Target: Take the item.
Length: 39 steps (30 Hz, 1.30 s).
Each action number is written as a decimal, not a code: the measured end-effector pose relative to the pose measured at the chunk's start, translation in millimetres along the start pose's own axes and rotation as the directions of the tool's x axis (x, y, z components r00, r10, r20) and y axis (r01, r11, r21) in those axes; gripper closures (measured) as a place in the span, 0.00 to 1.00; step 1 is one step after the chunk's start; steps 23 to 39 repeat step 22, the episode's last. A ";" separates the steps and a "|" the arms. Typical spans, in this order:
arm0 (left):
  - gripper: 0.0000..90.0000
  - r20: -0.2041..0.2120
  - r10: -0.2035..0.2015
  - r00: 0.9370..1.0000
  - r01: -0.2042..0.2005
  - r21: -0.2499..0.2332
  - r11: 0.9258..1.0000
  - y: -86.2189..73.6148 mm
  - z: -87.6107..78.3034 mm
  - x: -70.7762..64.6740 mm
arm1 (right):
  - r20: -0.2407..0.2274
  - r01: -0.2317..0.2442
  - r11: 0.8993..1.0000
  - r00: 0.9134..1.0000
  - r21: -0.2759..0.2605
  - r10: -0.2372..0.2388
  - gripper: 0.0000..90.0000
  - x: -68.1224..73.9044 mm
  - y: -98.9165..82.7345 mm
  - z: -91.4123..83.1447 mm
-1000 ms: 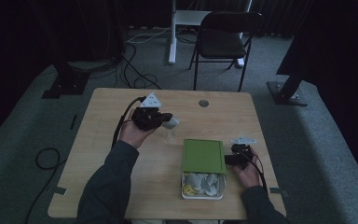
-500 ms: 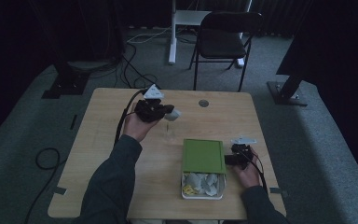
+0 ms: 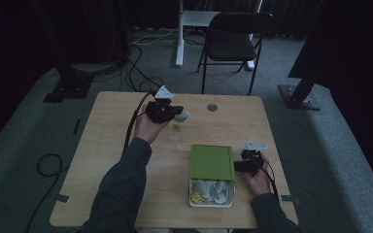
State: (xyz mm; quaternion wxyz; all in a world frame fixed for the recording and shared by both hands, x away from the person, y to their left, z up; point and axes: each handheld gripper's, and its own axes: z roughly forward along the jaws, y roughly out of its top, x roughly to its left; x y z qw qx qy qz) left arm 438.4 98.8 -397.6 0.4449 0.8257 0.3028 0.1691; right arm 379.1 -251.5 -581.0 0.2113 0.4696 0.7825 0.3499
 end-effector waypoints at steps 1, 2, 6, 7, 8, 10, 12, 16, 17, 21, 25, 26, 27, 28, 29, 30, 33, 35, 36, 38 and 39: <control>0.88 0.000 -0.007 1.000 0.007 0.007 1.000 -1.1 1.6 0.3 | 0.000 0.000 1.000 1.000 0.000 0.000 0.14 0.0 0.0 0.0; 0.82 0.004 -0.011 1.000 0.011 0.010 1.000 -1.8 2.3 0.7 | 0.000 0.000 1.000 1.000 0.000 0.000 0.14 0.0 0.0 0.0; 0.74 -0.004 -0.025 1.000 0.025 0.010 1.000 -4.4 -0.4 3.5 | 0.000 0.000 1.000 1.000 0.000 0.000 0.14 0.0 0.0 0.0; 0.74 -0.007 -0.027 1.000 0.027 0.008 1.000 -4.9 -1.1 4.0 | 0.000 0.000 1.000 1.000 0.000 0.000 0.14 0.0 0.0 0.0; 0.73 -0.003 -0.031 1.000 0.031 0.006 1.000 -5.8 -2.6 4.9 | 0.000 0.000 1.000 1.000 0.000 0.000 0.14 0.0 0.0 0.0; 0.72 -0.011 -0.032 0.999 0.032 0.005 0.999 -7.6 -4.7 6.0 | 0.000 0.000 1.000 1.000 0.000 0.000 0.14 0.0 0.0 0.0; 0.70 -0.016 -0.034 0.999 0.034 0.008 0.999 -9.7 -6.7 7.3 | 0.000 0.000 1.000 1.000 0.000 0.000 0.14 0.0 0.0 0.0; 0.69 -0.023 -0.032 0.999 0.032 0.015 0.999 -12.2 -10.8 8.4 | 0.000 0.001 1.000 1.000 0.000 -0.001 0.14 -0.1 0.0 0.0; 0.69 -0.023 -0.030 0.999 0.030 0.015 0.999 -12.5 -11.9 8.5 | 0.000 0.001 1.000 1.000 0.000 -0.001 0.14 -0.1 0.0 0.0; 0.68 -0.041 -0.027 0.999 0.027 0.006 1.000 -13.4 -17.2 9.3 | 0.000 0.001 1.000 1.000 0.000 -0.001 0.14 -0.1 0.0 0.0; 0.68 -0.043 -0.027 0.999 0.027 0.005 1.000 -13.4 -18.6 9.8 | 0.000 0.001 1.000 1.000 0.000 -0.001 0.14 -0.1 0.0 0.0; 0.68 -0.043 -0.027 0.999 0.027 0.005 1.000 -13.4 -18.6 9.8 | 0.000 0.001 1.000 1.000 0.000 -0.001 0.14 -0.1 0.0 0.0; 0.68 -0.043 -0.027 0.999 0.027 0.005 1.000 -13.4 -18.6 9.8 | 0.000 0.001 1.000 1.000 0.000 -0.001 0.14 -0.1 0.0 0.0; 0.68 -0.043 -0.027 0.999 0.027 0.005 1.000 -13.4 -18.6 9.8 | 0.000 0.001 1.000 1.000 0.000 -0.001 0.14 -0.1 0.0 0.0; 0.68 -0.043 -0.027 0.999 0.027 0.005 1.000 -13.4 -18.6 9.8 | 0.000 0.001 1.000 1.000 0.000 -0.001 0.14 -0.1 0.0 0.0; 0.68 -0.043 -0.027 0.999 0.027 0.005 1.000 -13.4 -18.6 9.8 | 0.000 0.001 1.000 1.000 0.000 -0.001 0.14 -0.1 0.0 0.0; 0.68 -0.043 -0.027 0.999 0.027 0.005 1.000 -13.4 -18.6 9.8 | 0.000 0.001 1.000 1.000 0.000 -0.001 0.14 -0.1 0.0 0.0; 0.68 -0.043 -0.027 0.999 0.027 0.005 1.000 -13.4 -18.6 9.8 | 0.000 0.001 1.000 1.000 0.000 -0.001 0.14 -0.1 0.0 0.0; 0.68 -0.043 -0.027 0.999 0.027 0.005 1.000 -13.4 -18.6 9.8 | 0.000 0.001 1.000 1.000 0.000 -0.001 0.14 -0.1 0.0 0.0; 0.68 -0.043 -0.027 0.999 0.027 0.005 1.000 -13.4 -18.6 9.8 | 0.000 0.001 1.000 1.000 0.000 -0.001 0.14 -0.1 0.0 0.0; 0.68 -0.043 -0.027 0.999 0.027 0.005 1.000 -13.4 -18.6 9.8 | 0.000 0.001 1.000 1.000 0.000 -0.001 0.14 -0.1 0.0 0.0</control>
